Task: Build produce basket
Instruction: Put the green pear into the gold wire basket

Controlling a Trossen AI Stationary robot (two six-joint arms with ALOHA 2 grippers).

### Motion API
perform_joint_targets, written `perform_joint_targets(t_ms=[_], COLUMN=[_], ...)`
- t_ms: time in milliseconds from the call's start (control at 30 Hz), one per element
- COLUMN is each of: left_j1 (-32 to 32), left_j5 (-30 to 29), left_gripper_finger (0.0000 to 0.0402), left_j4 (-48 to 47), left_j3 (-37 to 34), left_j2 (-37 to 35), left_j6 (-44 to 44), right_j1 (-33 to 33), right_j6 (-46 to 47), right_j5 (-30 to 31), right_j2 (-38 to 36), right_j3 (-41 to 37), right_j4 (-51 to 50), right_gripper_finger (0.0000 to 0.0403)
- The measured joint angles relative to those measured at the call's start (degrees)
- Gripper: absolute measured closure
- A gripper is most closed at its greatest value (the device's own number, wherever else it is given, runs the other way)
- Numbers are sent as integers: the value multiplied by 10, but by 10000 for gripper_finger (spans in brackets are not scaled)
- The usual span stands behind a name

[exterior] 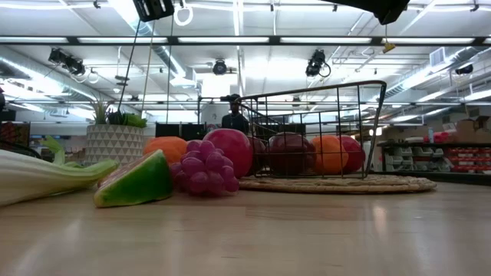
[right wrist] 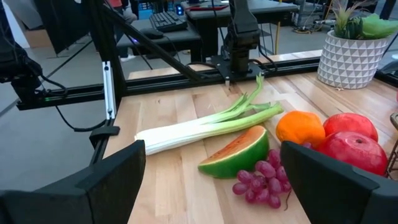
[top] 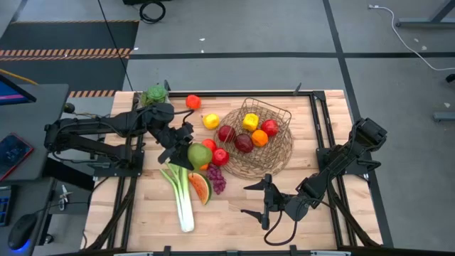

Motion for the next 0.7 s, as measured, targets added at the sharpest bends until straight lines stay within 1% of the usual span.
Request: perform_joint_targets(t_ms=[200,267,433,500,600,700], left_j1=[0,-3,-28,-34,-38,-42], left_j5=[9,11,15,5,-24,-83], left_gripper_finger=[186,186,186,186,186,186], left_j4=[14,14,13,13,10,-1], left_j3=[0,0,0,0,0,0], left_j2=[0,0,0,0,0,0], left_j6=[-16,2,148,200,296,403], right_j1=[0,0,0,0,0,0], right_j6=[2,2,2,2,2,2], right_j5=[0,0,0,0,0,0], right_j2=[0,0,0,0,0,0], right_j3=[0,0,0,0,0,0], right_j4=[-3,-4,-4,-4,-4,-4], right_gripper_finger=[28,28,28,28,28,28])
